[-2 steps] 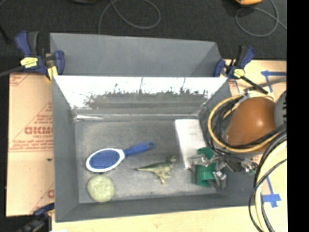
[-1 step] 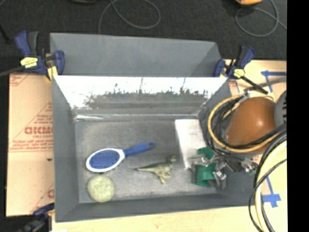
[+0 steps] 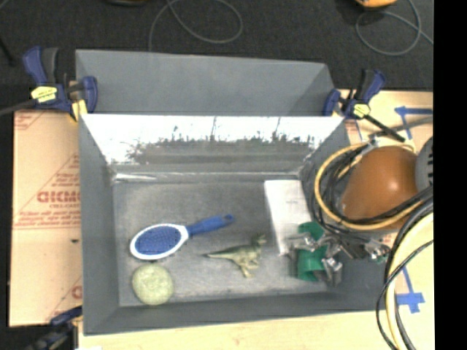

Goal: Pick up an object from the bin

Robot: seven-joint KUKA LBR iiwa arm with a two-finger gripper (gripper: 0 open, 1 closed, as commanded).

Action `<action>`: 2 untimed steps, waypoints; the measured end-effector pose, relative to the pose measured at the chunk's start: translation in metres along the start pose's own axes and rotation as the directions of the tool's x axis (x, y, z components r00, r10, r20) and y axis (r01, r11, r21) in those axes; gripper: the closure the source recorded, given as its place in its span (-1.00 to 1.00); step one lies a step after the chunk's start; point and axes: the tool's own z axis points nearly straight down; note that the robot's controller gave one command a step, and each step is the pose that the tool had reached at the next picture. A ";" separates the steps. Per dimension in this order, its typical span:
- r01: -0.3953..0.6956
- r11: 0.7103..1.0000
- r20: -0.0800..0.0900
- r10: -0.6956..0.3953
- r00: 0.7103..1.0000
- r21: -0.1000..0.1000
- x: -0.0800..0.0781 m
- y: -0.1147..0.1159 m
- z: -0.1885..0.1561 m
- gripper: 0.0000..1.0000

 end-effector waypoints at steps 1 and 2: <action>0.000 1.000 0.003 0.000 1.000 0.001 0.000 0.000 -0.003 1.00; -0.001 1.000 0.002 0.001 1.000 0.000 0.000 0.000 -0.010 1.00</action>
Offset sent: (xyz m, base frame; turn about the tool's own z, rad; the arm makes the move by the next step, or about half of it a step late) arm -0.0001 0.0001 0.0402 0.0000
